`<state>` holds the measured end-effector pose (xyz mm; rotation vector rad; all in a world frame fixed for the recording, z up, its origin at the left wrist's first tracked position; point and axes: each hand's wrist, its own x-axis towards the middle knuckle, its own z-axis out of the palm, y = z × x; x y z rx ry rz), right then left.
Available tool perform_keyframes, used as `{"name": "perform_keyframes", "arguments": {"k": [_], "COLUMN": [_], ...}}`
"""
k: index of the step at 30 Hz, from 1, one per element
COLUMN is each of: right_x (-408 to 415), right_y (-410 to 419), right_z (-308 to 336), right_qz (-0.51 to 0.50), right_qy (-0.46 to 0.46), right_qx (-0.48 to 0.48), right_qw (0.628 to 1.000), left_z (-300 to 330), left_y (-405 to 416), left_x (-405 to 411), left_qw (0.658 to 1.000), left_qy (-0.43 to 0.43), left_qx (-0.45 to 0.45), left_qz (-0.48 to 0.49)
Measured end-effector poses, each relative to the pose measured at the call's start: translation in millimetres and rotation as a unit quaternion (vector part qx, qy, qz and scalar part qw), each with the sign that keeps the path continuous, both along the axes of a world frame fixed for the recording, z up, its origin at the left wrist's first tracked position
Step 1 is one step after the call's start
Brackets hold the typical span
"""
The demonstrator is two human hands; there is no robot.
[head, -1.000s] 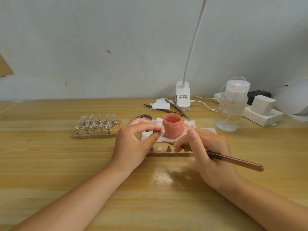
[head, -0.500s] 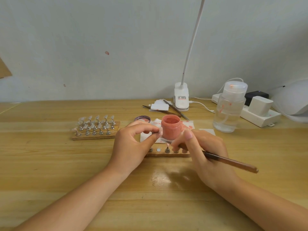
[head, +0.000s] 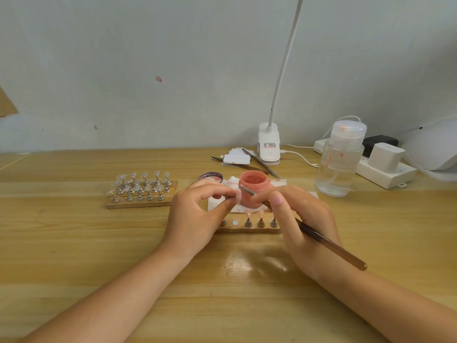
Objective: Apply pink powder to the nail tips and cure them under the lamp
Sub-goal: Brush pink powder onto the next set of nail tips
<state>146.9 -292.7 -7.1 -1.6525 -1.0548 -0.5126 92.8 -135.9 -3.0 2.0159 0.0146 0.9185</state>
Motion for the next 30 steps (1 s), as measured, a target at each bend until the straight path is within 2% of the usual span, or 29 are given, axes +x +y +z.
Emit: {"name": "perform_keyframes", "arguments": {"k": [11,20,24,27,30], "right_x": [-2.5,-2.7,-5.0,-3.0,-1.6], "right_y": [-2.4,-0.4,-1.4,-1.9,-0.5], "right_z": [3.8,2.9,2.0,1.0,0.8], "right_qz": [0.051,0.015,0.070,0.050,0.036], "right_qy": [0.098,0.042,0.057,0.060,0.072], "right_qx": [0.077,0.000,0.001,0.019,-0.005], "right_qw": [0.991,0.999,0.996,0.997,0.997], "left_z": [3.6,1.9,1.1,0.4,0.0], "left_y": [-2.2,-1.9,-0.6,0.0,1.2], "left_x": [-3.0,-1.1,0.4,0.3,0.3], "left_qw": [1.000,1.000,1.000,1.000,1.000], "left_qy": [0.000,-0.005,-0.009,-0.009,-0.010], "left_qx": [-0.006,-0.009,0.000,0.005,0.009], "left_qz": [0.016,0.003,0.013,0.012,0.010]}}
